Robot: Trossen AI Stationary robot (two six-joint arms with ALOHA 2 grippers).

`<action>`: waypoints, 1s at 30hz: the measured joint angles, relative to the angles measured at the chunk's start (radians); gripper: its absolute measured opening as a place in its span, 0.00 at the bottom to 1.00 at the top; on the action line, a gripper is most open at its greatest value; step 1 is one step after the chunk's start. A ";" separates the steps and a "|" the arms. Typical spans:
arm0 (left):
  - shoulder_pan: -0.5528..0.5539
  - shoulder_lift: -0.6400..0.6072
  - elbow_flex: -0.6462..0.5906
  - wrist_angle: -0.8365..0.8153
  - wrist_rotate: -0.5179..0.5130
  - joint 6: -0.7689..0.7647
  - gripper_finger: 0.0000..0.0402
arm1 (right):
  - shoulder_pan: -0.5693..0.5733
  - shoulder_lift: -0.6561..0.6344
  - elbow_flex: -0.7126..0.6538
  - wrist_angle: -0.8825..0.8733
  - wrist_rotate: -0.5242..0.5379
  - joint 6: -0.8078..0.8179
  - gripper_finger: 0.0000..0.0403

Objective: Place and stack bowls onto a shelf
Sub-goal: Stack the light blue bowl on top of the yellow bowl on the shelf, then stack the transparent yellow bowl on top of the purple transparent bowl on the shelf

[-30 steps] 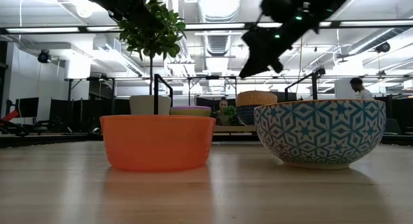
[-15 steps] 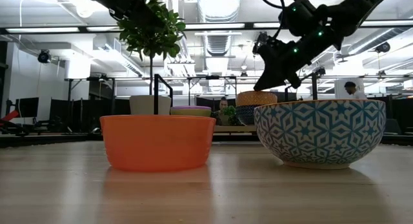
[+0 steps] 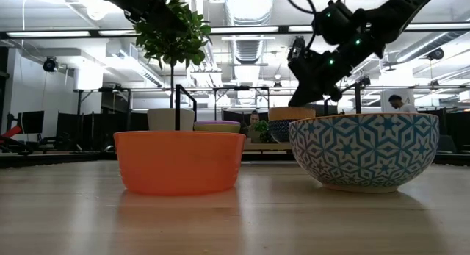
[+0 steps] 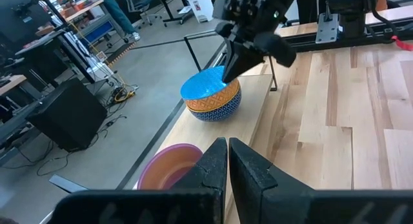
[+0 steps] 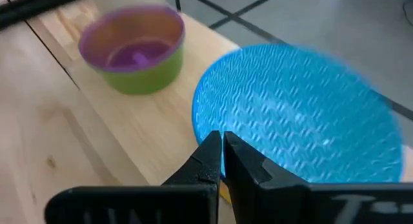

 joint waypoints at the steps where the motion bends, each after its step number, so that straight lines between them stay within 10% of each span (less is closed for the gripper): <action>1: 0.000 0.000 0.000 0.000 0.000 0.000 0.00 | 0.001 0.008 0.000 -0.003 0.000 0.000 0.02; 30: -0.006 0.000 -0.002 -0.018 0.018 -0.148 0.00 | 0.082 -0.022 0.172 -0.066 0.028 -0.158 0.02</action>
